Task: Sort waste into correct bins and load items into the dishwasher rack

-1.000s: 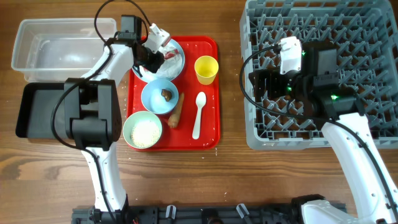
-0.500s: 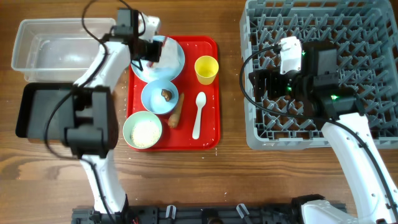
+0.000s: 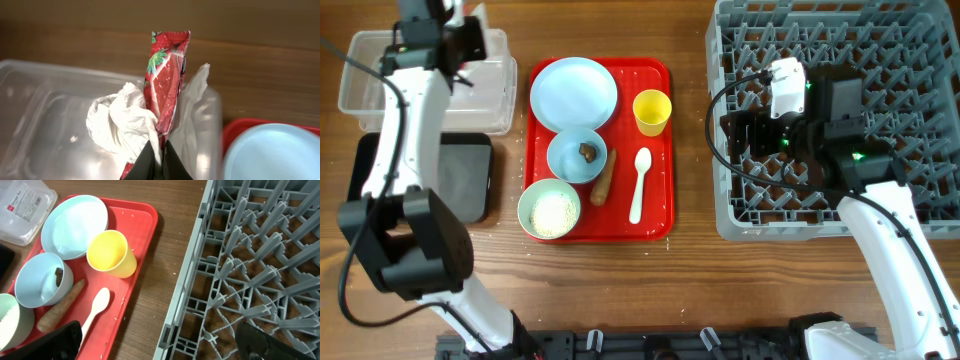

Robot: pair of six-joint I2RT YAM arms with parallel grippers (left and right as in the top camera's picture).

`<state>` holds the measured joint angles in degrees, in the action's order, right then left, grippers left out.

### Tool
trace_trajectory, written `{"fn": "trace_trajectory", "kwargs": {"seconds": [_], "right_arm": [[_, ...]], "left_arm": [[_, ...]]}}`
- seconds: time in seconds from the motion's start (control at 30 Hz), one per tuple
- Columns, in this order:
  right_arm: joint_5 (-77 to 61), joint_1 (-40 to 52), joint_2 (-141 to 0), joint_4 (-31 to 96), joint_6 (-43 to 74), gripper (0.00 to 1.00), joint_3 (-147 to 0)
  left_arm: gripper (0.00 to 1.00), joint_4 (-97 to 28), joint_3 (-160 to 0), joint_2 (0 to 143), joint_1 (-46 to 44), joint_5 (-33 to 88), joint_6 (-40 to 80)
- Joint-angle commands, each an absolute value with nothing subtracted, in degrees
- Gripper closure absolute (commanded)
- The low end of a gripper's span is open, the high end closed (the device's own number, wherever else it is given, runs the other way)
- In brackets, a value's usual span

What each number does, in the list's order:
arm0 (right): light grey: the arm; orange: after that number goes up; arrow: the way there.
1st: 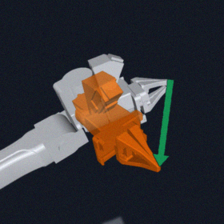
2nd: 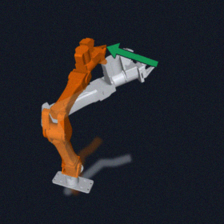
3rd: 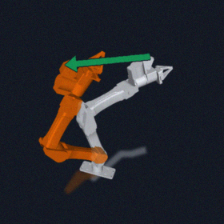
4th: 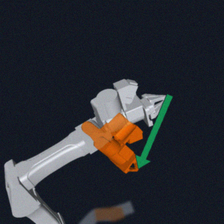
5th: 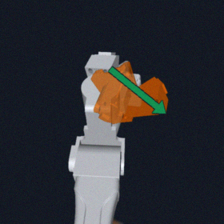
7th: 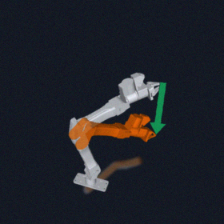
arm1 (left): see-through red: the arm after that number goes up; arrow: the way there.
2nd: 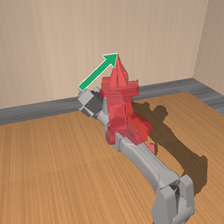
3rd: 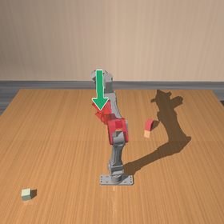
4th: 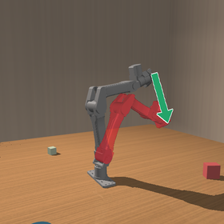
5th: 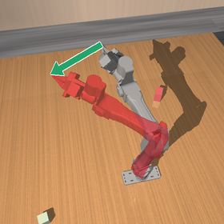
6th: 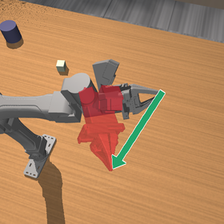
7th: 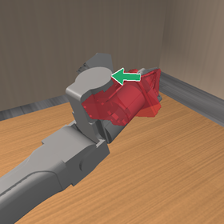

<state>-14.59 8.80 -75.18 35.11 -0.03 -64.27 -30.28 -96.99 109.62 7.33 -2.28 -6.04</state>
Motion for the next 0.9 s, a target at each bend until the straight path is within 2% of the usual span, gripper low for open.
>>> {"fn": "trace_trajectory", "kwargs": {"seconds": [0.0, 0.03, 0.07, 0.13, 0.23, 0.43, 0.57, 0.77, 0.87], "right_arm": [[-15.6, 8.8, -76.1, 34.8, 0.4, 0.00, -65.5], [-15.6, 8.8, -76.1, 34.8, 0.4, 0.00, -65.5], [-15.6, 8.8, -76.1, 34.8, 0.4, 0.00, -65.5], [-15.6, 8.8, -76.1, 34.8, 0.4, 0.00, -65.5], [-15.6, 8.8, -76.1, 34.8, 0.4, 0.00, -65.5], [-15.6, 8.8, -76.1, 34.9, 0.4, 0.00, -65.5], [-15.6, 8.8, -76.1, 34.9, 0.4, 0.00, -65.5], [-15.6, 8.8, -76.2, 34.8, 0.4, 0.00, -65.5], [-15.6, 8.8, -76.2, 34.8, 0.4, 0.00, -65.5]], "left_arm": [[0.77, -29.8, -97.0, 115.8, 11.6, -3.3, -5.3], [0.53, -29.6, -97.0, 117.0, 12.2, -3.0, -5.3], [0.44, -29.7, -97.0, 117.7, 12.6, -2.8, -5.3], [0.18, -29.9, -97.0, 118.3, 12.9, -2.4, -5.3], [0.01, -29.7, -97.1, 117.3, 12.6, -1.3, -5.3], [0.00, -30.8, -97.1, 108.5, 11.0, 9.8, -5.3], [0.00, -32.8, -97.1, 105.6, 10.9, 7.4, -5.5], [0.00, -33.2, -97.1, 109.2, 13.4, 5.2, -2.9], [0.00, -32.8, -97.1, 111.1, 15.0, 4.4, 5.4]]}}
